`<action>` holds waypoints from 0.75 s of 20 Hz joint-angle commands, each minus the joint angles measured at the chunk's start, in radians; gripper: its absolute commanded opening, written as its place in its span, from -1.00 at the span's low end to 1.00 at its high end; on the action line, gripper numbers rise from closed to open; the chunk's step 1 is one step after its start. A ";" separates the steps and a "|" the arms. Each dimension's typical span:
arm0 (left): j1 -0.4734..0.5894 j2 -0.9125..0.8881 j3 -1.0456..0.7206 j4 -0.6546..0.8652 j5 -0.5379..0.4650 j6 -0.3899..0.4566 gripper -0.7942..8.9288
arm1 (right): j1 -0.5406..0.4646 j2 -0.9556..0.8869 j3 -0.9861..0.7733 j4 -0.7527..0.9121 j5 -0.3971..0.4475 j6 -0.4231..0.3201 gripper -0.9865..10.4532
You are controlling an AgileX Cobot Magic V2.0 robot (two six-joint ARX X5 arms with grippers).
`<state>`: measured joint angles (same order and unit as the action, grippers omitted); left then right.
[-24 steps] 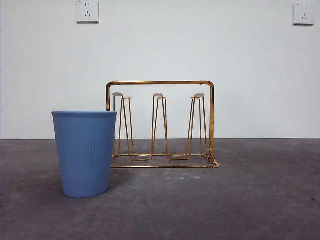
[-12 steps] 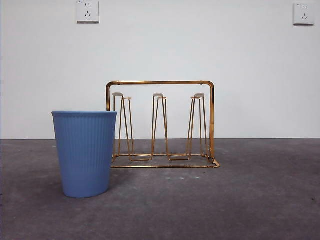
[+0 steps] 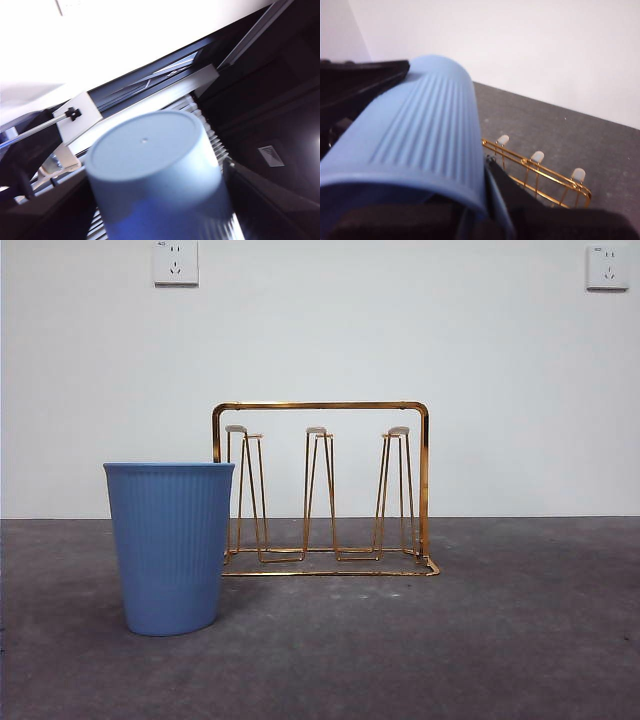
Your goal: Pick up cup 1,put cup 1 in the cup rack,pick up cup 2,put cup 2 in the cup rack
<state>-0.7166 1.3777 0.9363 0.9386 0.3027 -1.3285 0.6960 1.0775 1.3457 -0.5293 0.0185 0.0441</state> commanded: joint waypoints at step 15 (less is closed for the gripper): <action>-0.008 -0.003 0.160 -0.532 -0.133 0.724 -0.85 | -0.001 -0.252 -0.008 -0.652 0.116 0.036 -0.50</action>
<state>-0.7227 1.3766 1.0966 0.4198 0.1745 -0.7929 0.6952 0.8246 1.3453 -1.1919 0.1341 0.0677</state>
